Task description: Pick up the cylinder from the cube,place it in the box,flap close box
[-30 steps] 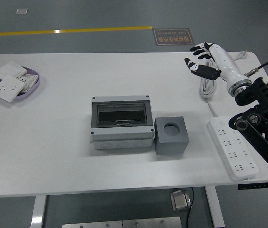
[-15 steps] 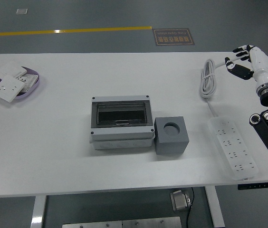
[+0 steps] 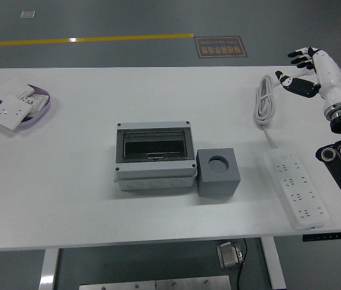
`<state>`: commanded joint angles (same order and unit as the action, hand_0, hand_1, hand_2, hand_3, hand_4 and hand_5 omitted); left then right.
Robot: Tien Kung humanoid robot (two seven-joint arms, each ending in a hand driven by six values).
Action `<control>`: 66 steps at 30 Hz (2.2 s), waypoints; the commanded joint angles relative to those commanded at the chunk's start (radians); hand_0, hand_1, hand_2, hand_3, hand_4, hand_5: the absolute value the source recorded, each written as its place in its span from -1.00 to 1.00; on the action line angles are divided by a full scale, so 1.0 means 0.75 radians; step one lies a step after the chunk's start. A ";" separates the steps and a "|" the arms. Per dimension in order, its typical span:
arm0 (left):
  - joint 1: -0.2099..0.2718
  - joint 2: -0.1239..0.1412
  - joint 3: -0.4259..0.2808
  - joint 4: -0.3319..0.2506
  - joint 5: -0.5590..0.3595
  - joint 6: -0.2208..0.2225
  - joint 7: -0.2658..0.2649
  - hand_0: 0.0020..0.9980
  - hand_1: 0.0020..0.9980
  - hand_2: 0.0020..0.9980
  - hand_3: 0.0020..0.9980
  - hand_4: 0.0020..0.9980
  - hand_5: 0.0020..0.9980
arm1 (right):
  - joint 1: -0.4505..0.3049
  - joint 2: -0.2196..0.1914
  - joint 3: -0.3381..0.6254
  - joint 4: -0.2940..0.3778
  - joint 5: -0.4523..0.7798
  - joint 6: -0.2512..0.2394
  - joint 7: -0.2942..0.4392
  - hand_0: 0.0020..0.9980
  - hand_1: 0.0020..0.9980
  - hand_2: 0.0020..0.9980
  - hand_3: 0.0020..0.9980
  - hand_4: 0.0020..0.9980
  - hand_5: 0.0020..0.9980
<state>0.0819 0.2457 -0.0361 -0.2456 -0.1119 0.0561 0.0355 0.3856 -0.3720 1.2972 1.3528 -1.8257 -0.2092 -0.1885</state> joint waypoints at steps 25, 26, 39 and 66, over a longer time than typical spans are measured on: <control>-0.050 0.075 -0.244 -0.024 0.251 -0.001 0.004 0.13 0.23 0.15 0.20 0.42 -0.58 | -0.190 0.000 0.262 0.006 0.263 -0.006 0.139 0.40 0.27 0.29 0.32 0.59 -0.46; -0.049 0.074 -0.245 -0.024 0.252 -0.001 0.004 0.13 0.23 0.15 0.20 0.42 -0.58 | -0.193 0.003 0.269 0.004 0.280 -0.007 0.147 0.40 0.27 0.29 0.32 0.59 -0.46; -0.047 0.067 -0.239 -0.024 0.240 0.000 0.003 0.13 0.23 0.15 0.20 0.42 -0.58 | -0.204 0.018 0.231 0.031 0.031 -0.018 0.112 0.41 0.31 0.31 0.32 0.58 -0.43; -0.027 0.032 -0.065 -0.003 0.088 -0.001 0.003 0.13 0.23 0.15 0.20 0.42 -0.59 | -0.180 0.029 0.252 -0.018 0.557 0.041 0.235 0.44 0.32 0.31 0.32 0.53 -0.40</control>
<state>0.0618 0.2695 -0.0849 -0.2483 -0.0459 0.0555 0.0377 0.2506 -0.3501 1.4865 1.3393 -1.4082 -0.1787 -0.0124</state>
